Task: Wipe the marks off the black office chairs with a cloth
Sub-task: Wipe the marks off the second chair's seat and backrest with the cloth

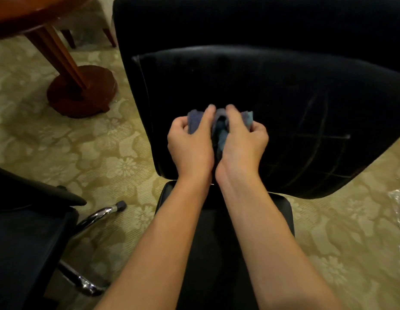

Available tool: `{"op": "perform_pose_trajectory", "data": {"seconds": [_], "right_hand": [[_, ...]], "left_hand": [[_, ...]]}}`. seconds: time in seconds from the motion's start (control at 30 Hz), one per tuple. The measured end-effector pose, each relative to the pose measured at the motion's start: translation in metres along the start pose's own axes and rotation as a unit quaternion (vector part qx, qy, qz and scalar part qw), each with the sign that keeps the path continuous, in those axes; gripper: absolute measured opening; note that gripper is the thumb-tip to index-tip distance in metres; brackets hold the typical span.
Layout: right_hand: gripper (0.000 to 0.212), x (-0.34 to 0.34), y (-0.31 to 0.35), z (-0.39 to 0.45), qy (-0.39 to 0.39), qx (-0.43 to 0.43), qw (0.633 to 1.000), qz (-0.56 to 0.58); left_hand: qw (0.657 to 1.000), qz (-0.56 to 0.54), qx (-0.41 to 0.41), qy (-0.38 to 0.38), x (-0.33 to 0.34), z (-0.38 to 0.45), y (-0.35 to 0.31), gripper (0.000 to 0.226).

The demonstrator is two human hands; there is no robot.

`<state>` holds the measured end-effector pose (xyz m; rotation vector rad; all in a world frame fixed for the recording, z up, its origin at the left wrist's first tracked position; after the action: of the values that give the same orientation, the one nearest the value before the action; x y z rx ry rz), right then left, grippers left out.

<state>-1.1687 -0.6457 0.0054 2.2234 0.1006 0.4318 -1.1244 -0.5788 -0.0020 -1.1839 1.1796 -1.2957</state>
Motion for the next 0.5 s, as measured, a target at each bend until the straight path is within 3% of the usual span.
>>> {"op": "perform_pose_trajectory", "data": {"seconds": [0.1, 0.27, 0.4, 0.5], "right_hand": [[0.016, -0.009, -0.016, 0.008, -0.044, -0.071, 0.989, -0.124], [0.006, -0.041, -0.050, 0.014, -0.089, -0.009, 0.972, -0.217], [0.014, -0.019, 0.023, 0.002, -0.069, -0.161, 0.957, -0.232], [0.018, 0.013, 0.085, -0.017, -0.051, -0.263, 0.938, -0.218]], "left_hand": [[0.996, 0.076, 0.026, 0.037, -0.006, -0.003, 0.015, 0.014], [0.984, 0.139, -0.070, 0.084, -0.024, -0.026, 0.052, 0.031], [0.985, 0.113, 0.062, 0.111, -0.002, -0.003, -0.011, 0.039], [0.982, 0.097, 0.150, 0.067, 0.018, 0.021, -0.069, 0.043]]}}
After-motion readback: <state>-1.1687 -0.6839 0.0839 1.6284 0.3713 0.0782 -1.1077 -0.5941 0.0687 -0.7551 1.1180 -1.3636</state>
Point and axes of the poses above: each hand's wrist, its own z-axis towards the middle knuckle, its own x-axis out of the palm, y = z × x, the point moved 3 cm from there along z, towards the middle knuckle, and after that the axes turned 13 degrees about x, right-handed, at the moved point
